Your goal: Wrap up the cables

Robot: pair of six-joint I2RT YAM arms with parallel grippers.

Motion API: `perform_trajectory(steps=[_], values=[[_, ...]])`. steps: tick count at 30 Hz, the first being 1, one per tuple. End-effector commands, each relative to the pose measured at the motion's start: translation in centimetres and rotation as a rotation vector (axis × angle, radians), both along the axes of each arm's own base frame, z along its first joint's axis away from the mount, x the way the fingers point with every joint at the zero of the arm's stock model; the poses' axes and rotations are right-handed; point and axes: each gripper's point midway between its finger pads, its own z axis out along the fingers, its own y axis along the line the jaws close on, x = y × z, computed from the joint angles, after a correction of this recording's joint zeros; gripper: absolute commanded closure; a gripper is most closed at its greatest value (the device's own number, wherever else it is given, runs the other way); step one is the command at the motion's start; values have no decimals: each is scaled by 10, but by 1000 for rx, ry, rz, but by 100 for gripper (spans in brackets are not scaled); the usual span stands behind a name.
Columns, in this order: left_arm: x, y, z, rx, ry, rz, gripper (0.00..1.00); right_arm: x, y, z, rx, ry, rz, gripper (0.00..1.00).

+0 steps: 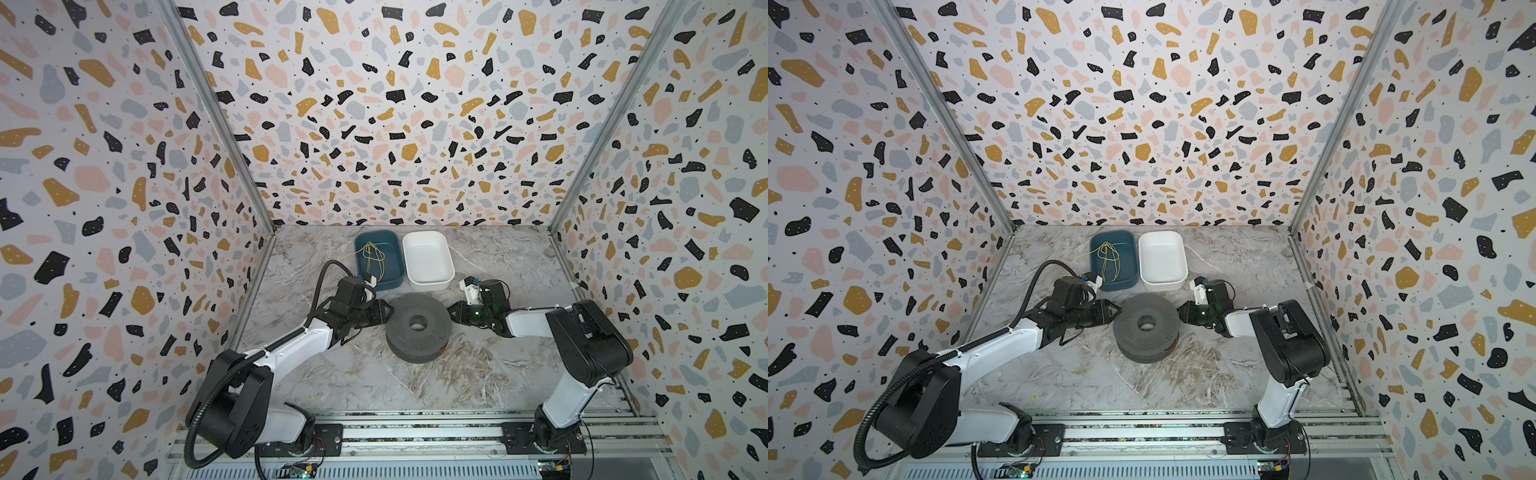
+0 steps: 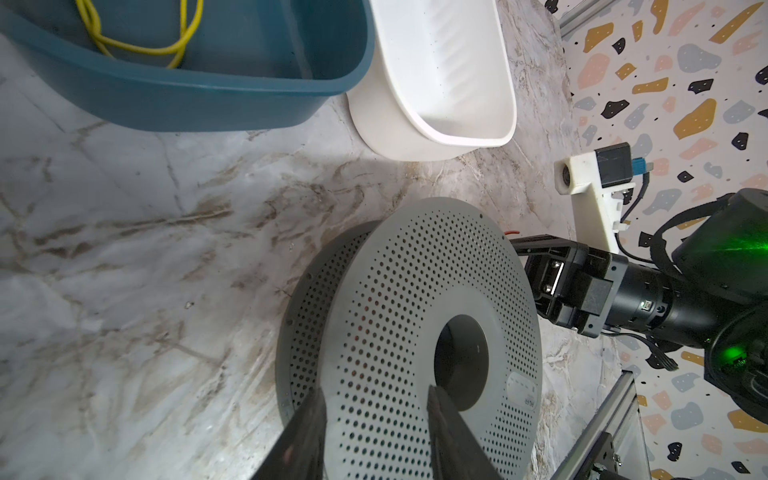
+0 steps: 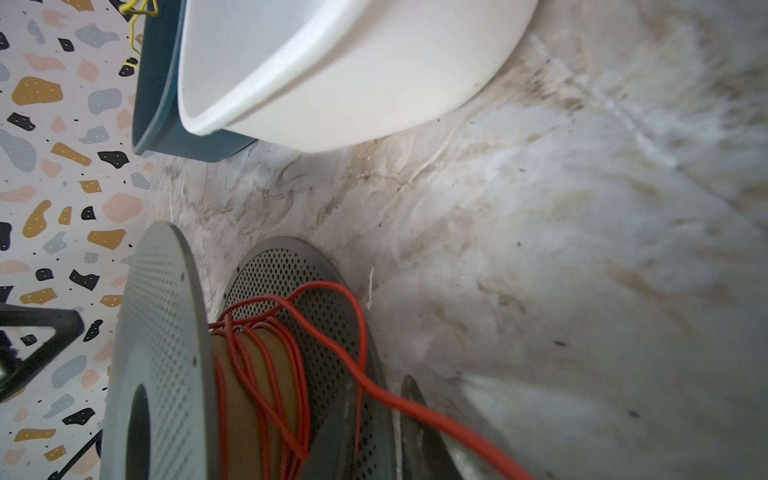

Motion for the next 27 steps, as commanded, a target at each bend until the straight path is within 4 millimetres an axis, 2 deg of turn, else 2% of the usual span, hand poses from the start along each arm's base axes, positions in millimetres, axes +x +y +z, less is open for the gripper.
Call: perform_trajectory(steps=[1, 7, 15, 19, 23, 27], values=[[8, -2, 22, 4, -64, -9, 59, 0, -7, -5, -37, -4, -20, 74], [7, 0, 26, 30, -71, -22, 59, 3, -10, -5, -57, -13, -26, 69], [8, -1, 21, 47, -62, -32, 59, 12, -5, 5, -57, -33, -17, 69], [11, 1, 26, 60, -76, -29, 59, 14, -6, 15, -47, -52, -26, 66], [12, 6, 31, 84, -81, -31, 58, 14, -7, 23, -47, -63, -21, 61], [15, 21, 35, 115, -87, -9, 56, 13, -12, 33, -52, -84, -29, 53]])
